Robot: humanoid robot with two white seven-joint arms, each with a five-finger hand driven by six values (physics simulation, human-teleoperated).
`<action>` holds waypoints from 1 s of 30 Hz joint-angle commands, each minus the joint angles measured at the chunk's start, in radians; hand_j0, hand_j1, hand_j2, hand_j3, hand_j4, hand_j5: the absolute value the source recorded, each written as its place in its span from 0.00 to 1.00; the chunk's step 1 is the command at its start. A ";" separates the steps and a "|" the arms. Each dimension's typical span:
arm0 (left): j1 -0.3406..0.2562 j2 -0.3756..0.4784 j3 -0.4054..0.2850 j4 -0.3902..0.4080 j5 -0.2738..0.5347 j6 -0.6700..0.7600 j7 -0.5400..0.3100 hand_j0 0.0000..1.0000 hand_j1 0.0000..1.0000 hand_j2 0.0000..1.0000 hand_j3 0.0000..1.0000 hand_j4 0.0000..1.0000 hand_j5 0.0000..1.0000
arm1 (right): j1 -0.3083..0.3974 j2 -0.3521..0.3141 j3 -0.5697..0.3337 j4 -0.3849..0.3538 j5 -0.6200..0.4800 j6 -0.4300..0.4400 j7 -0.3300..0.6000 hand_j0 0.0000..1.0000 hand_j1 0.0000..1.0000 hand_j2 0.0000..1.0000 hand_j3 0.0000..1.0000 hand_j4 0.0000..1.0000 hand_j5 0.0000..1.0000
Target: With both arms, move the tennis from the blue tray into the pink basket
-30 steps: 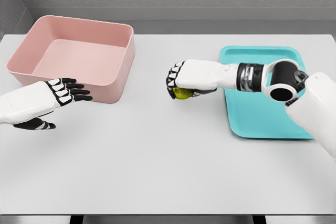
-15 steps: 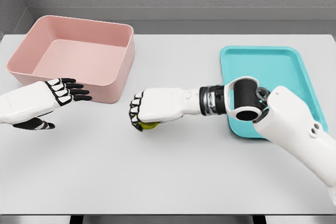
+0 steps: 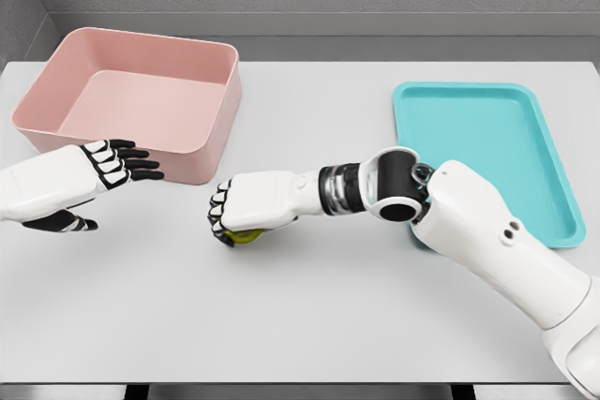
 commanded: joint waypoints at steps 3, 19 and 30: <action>0.000 0.002 0.000 0.000 0.007 0.001 0.001 1.00 1.00 1.00 1.00 1.00 1.00 | 0.000 0.009 0.000 0.011 -0.003 0.003 -0.001 0.42 0.42 0.42 0.42 0.42 0.42; -0.002 0.002 0.000 0.000 0.007 0.001 0.001 1.00 1.00 1.00 1.00 1.00 1.00 | 0.009 -0.065 -0.014 0.021 -0.002 0.003 -0.001 0.44 0.44 0.44 0.44 0.44 0.44; 0.000 0.003 0.000 0.000 0.007 0.001 0.001 1.00 1.00 1.00 1.00 1.00 1.00 | 0.015 -0.065 -0.019 0.022 -0.003 0.003 -0.004 0.99 0.99 0.99 0.99 0.99 0.99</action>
